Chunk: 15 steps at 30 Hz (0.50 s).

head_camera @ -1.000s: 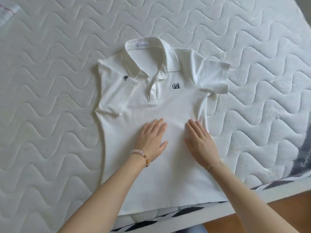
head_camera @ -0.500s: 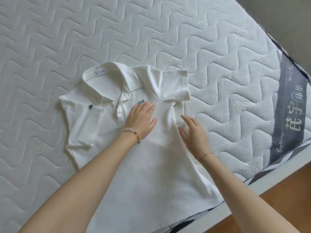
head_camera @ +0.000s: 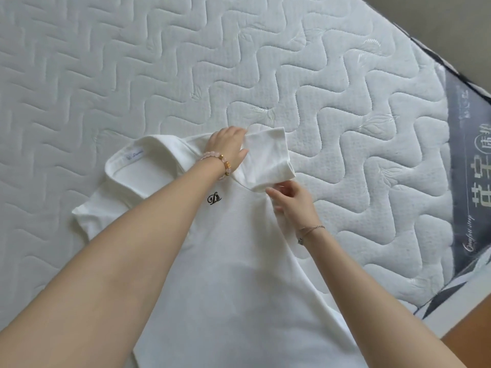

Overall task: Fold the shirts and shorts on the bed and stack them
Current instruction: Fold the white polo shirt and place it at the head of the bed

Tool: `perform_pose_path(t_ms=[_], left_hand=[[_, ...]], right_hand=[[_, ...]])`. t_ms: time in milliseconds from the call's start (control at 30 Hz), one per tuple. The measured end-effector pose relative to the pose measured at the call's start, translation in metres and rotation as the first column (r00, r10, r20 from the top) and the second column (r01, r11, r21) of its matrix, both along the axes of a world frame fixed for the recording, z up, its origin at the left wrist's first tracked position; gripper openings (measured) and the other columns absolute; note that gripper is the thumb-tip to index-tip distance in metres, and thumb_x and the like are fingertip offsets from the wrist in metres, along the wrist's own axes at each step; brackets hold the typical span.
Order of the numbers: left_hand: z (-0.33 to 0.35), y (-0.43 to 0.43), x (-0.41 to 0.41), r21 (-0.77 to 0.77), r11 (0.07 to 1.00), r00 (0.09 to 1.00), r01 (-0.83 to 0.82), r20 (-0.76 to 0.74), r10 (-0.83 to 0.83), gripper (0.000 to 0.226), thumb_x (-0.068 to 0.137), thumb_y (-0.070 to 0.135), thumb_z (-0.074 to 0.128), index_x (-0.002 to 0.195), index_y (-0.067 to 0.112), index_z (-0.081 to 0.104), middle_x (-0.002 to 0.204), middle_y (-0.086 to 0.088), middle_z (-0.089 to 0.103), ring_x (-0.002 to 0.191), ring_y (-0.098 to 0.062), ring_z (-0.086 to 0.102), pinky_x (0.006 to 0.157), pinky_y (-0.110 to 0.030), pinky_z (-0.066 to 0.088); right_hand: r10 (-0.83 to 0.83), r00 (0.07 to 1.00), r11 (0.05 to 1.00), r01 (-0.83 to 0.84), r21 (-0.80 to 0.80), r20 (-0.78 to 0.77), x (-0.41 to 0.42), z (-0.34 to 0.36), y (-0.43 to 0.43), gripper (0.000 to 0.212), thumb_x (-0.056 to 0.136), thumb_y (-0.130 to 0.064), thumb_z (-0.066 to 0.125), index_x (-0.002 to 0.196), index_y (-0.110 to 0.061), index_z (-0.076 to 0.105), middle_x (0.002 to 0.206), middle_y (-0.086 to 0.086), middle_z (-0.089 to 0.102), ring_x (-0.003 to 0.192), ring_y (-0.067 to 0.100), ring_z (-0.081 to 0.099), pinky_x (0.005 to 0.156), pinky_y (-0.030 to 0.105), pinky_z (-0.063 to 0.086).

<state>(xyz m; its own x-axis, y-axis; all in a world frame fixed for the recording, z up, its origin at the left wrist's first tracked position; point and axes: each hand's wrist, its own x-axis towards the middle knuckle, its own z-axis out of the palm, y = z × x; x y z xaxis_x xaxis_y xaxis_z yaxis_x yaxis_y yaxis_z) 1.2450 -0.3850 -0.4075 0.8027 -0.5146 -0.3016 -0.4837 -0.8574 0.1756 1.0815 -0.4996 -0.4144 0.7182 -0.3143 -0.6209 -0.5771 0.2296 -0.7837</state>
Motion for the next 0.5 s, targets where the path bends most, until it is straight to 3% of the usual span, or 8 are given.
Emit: perform_pose_path(t_ms=[133,267,333,500], left_hand=[[-0.002,0.003,0.006,-0.021,0.999,0.999,-0.037,0.012,0.038,0.038,0.091,0.019,0.051,0.129,0.014,0.048,0.131,-0.007,0.047,0.121,-0.026,0.042,0.100,-0.035,0.030],[-0.002,0.008,0.015,-0.067,0.988,0.986,-0.136,-0.104,0.129,0.031,0.089,0.014,0.050,0.119,0.011,0.057,0.122,-0.012,0.055,0.117,-0.029,0.046,0.097,-0.037,0.037],[0.000,0.014,0.016,-0.172,0.968,0.974,-0.183,-0.167,0.155,0.023,0.087,0.010,0.052,0.106,0.006,0.065,0.111,-0.017,0.059,0.109,-0.032,0.051,0.090,-0.032,0.039],[0.026,0.042,0.009,-0.395,0.845,0.917,-0.360,-0.316,0.243,0.016,0.084,0.009,0.062,0.098,0.009,0.069,0.094,0.000,0.057,0.090,-0.013,0.051,0.076,-0.018,0.035]], right_hand=[[0.017,0.999,0.999,-0.019,-0.049,-0.034,0.006,-0.007,0.007,0.018,0.074,-0.021,0.075,0.078,-0.014,0.059,0.063,-0.008,0.050,0.058,0.010,0.047,0.057,0.024,0.040],[-0.049,0.997,0.998,0.047,-0.041,-0.051,0.010,-0.012,0.013,0.023,0.067,-0.026,0.074,0.084,-0.012,0.067,0.066,-0.007,0.055,0.062,0.010,0.051,0.065,0.030,0.043],[-0.059,0.998,0.996,0.057,-0.068,-0.026,0.009,-0.008,0.015,0.023,0.068,-0.027,0.073,0.085,-0.012,0.068,0.070,-0.004,0.057,0.065,0.010,0.052,0.067,0.031,0.044],[0.015,0.991,0.974,0.016,-0.227,0.134,0.000,0.006,0.019,0.009,0.082,-0.011,0.067,0.085,-0.019,0.064,0.082,-0.003,0.065,0.069,0.007,0.056,0.068,0.026,0.048]])
